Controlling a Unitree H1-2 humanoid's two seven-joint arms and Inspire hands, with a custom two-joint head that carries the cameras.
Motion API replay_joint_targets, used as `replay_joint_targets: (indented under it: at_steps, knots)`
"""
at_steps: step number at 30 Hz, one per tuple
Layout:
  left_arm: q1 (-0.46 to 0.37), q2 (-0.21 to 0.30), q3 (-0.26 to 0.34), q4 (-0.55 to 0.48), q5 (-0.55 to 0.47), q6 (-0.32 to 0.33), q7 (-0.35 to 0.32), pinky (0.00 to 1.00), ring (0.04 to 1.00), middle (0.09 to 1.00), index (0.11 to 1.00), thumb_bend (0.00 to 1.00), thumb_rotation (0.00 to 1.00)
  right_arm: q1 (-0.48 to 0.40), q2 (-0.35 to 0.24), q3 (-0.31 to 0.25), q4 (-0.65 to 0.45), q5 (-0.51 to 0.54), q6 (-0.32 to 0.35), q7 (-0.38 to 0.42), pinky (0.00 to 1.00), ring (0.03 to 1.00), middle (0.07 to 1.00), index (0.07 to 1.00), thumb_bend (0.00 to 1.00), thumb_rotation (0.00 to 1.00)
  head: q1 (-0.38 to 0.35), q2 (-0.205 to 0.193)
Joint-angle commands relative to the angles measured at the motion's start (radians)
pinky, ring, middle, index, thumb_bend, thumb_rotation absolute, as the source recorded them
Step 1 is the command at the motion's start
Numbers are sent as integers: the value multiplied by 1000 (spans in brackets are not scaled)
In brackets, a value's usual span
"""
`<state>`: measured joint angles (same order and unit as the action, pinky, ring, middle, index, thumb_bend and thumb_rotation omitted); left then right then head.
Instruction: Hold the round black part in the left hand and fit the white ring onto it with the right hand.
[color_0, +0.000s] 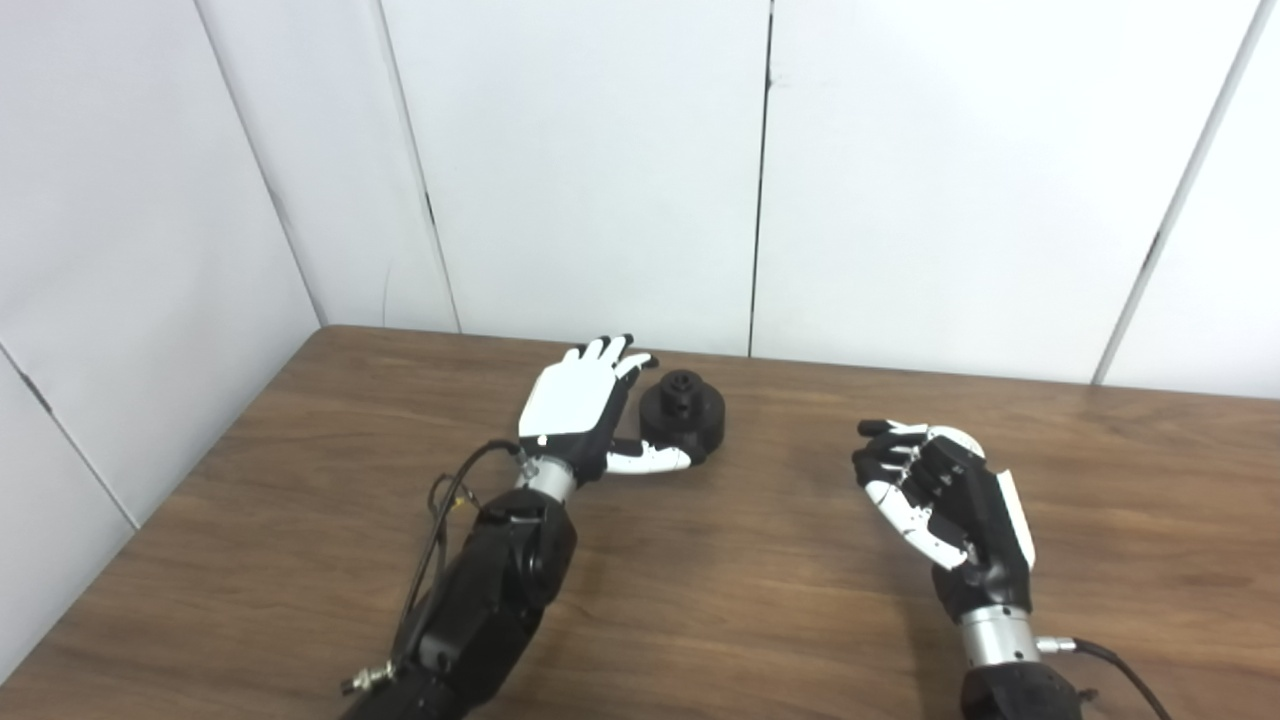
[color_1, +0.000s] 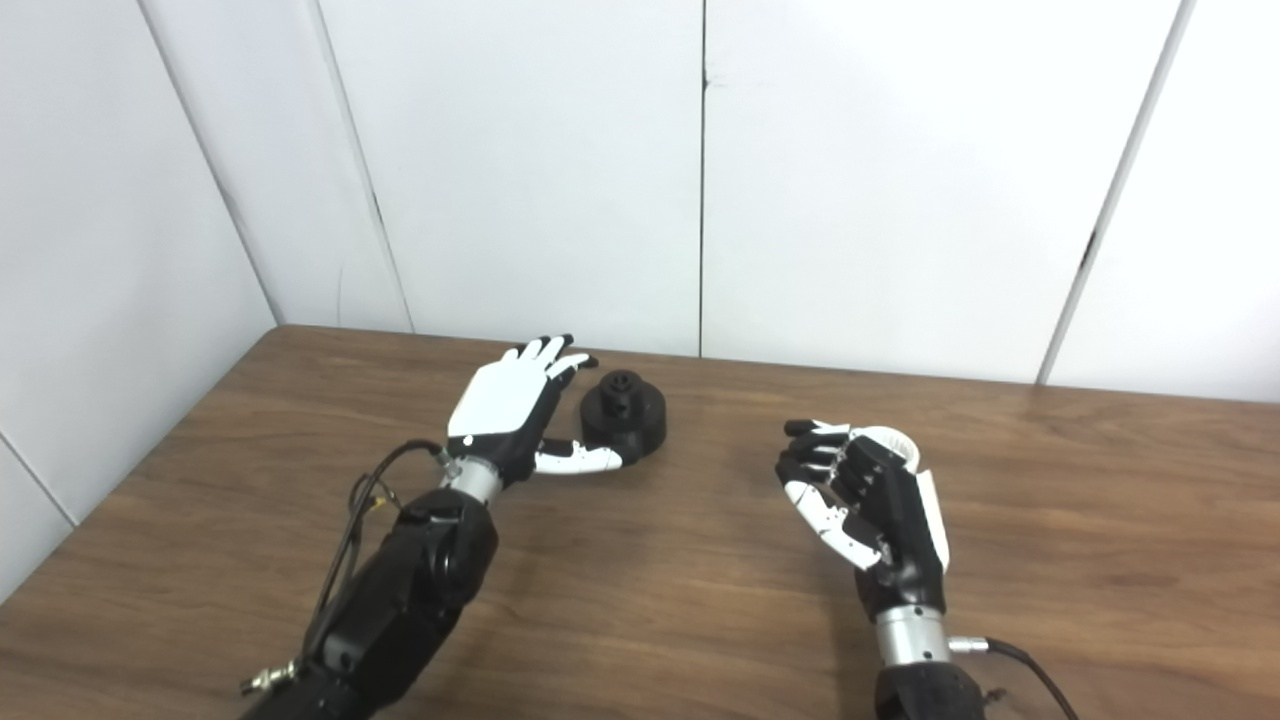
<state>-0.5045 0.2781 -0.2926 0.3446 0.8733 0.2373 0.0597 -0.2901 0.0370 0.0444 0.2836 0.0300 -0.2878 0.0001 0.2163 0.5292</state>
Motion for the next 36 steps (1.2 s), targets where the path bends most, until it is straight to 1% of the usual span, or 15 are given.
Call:
replay_joint_targets:
  at_steps: [1, 3, 8, 13, 27, 36]
  knots:
    - [-72, 20, -4, -1, 14, 16, 0, 1000, 1000, 1000, 941, 1000, 741, 82, -37, -17, 65, 5, 0, 18, 493, 576, 665, 498, 507, 157, 1, 1]
    - [-83, 21, -9, 20, 13, 26, -5, 1000, 1000, 1000, 950, 1000, 747, 83, -39, -15, 62, 1, -1, 16, 492, 574, 665, 498, 507, 157, -1, 1]
    - [-107, 20, -16, 78, 2, 34, -3, 1000, 1000, 1000, 963, 1000, 726, 86, -44, -13, 54, -4, 4, 17, 491, 580, 671, 498, 507, 159, -5, 4]
    - [-128, 17, -23, 131, -8, 46, -5, 1000, 1000, 1000, 982, 1000, 738, 88, -47, -13, 48, -5, 3, 16, 497, 587, 676, 498, 507, 158, -9, 5]
    - [-179, 6, -38, 275, -59, -1, 43, 1000, 1000, 1000, 967, 1000, 735, 94, -51, -14, 37, 1, 8, 19, 488, 579, 672, 498, 507, 156, -20, 9]
    - [-197, -7, -60, 313, -90, -34, 52, 1000, 1000, 1000, 950, 1000, 718, 102, -48, -15, 21, -6, 27, 10, 496, 582, 672, 498, 508, 159, -27, 11]
